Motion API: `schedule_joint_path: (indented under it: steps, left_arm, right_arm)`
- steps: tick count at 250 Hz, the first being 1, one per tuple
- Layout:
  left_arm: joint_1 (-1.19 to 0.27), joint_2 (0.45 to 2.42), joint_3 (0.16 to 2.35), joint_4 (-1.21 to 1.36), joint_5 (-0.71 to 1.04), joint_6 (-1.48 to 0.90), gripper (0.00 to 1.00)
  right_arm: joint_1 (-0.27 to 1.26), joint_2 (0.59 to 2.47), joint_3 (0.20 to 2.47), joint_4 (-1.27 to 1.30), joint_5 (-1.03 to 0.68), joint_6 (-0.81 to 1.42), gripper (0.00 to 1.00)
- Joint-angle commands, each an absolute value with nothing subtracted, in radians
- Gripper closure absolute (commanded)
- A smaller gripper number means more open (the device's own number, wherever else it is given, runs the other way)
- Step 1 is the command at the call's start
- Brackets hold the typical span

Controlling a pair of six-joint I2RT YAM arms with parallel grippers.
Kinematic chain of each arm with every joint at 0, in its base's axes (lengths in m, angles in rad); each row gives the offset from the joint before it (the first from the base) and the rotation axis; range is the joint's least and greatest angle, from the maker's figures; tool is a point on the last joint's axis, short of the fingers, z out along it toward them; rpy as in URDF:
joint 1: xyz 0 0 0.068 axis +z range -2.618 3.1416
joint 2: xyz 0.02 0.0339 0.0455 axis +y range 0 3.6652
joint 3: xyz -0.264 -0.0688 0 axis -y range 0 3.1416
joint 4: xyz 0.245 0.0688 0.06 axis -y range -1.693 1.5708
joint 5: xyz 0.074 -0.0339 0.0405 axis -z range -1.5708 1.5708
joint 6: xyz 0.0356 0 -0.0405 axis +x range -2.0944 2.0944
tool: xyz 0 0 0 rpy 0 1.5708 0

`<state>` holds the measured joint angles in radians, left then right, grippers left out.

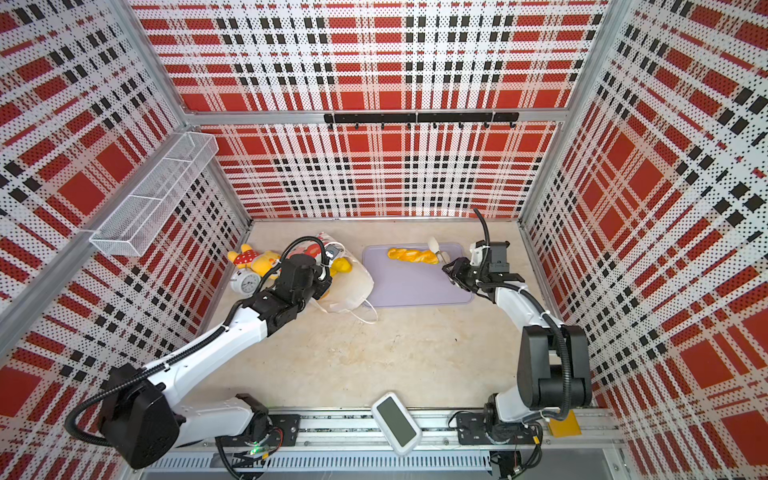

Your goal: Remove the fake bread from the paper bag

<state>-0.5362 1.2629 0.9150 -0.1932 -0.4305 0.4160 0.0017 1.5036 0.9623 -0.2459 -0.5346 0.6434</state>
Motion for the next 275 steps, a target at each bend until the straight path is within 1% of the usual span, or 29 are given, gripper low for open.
schedule_joint_path:
  steps: [1,48,71,87,97,126,140,152,189,191,193,197,209,239,275]
  left_arm:
    - [-0.544,1.233,0.911,-0.175,-0.42,0.414,1.0]
    - [-0.547,1.219,0.902,-0.173,-0.417,0.416,1.0]
    - [-0.552,1.211,0.895,-0.176,-0.416,0.431,1.0]
    - [-0.553,1.203,0.891,-0.177,-0.414,0.439,1.0]
    - [-0.553,1.199,0.887,-0.178,-0.413,0.44,1.0]
    - [-0.553,1.195,0.88,-0.176,-0.416,0.441,1.0]
    - [-0.553,1.201,0.88,-0.175,-0.417,0.439,1.0]
    - [-0.554,1.203,0.882,-0.177,-0.417,0.438,1.0]
    - [-0.56,1.206,0.876,-0.178,-0.423,0.435,1.0]
    - [-0.56,1.206,0.875,-0.178,-0.423,0.436,1.0]
    - [-0.56,1.206,0.875,-0.178,-0.423,0.436,1.0]
    - [-0.561,1.205,0.874,-0.178,-0.422,0.437,1.0]
    - [-0.563,1.207,0.871,-0.178,-0.426,0.437,1.0]
    - [-0.564,1.21,0.865,-0.173,-0.434,0.44,1.0]
    - [-0.565,1.21,0.859,-0.172,-0.434,0.441,1.0]
  right_arm:
    - [-0.022,1.481,0.963,-0.253,-0.555,0.631,0.48]
    - [-0.04,1.421,0.983,-0.388,-0.525,0.584,0.49]
    - [-0.04,1.367,0.989,-0.454,-0.541,0.566,0.52]
    - [-0.036,1.316,0.974,-0.47,-0.546,0.566,0.56]
    - [-0.03,1.289,0.962,-0.474,-0.546,0.565,0.56]
    - [0.003,1.268,0.935,-0.508,-0.493,0.526,0.47]
    - [0.052,1.275,0.921,-0.503,-0.452,0.514,0.42]
    - [0.114,1.281,0.909,-0.495,-0.378,0.513,0.37]
    - [0.292,1.367,0.912,-0.514,-0.143,0.55,0.28]
    - [0.3,1.373,0.915,-0.516,-0.131,0.553,0.25]
    - [0.308,1.377,0.918,-0.519,-0.119,0.554,0.18]
    - [0.323,1.389,0.92,-0.521,-0.098,0.56,0.14]
    - [0.363,1.423,0.932,-0.537,-0.033,0.584,0.13]
    - [0.417,1.487,0.953,-0.57,0.095,0.642,0.13]
    - [0.431,1.549,0.96,-0.558,0.154,0.651,0.14]
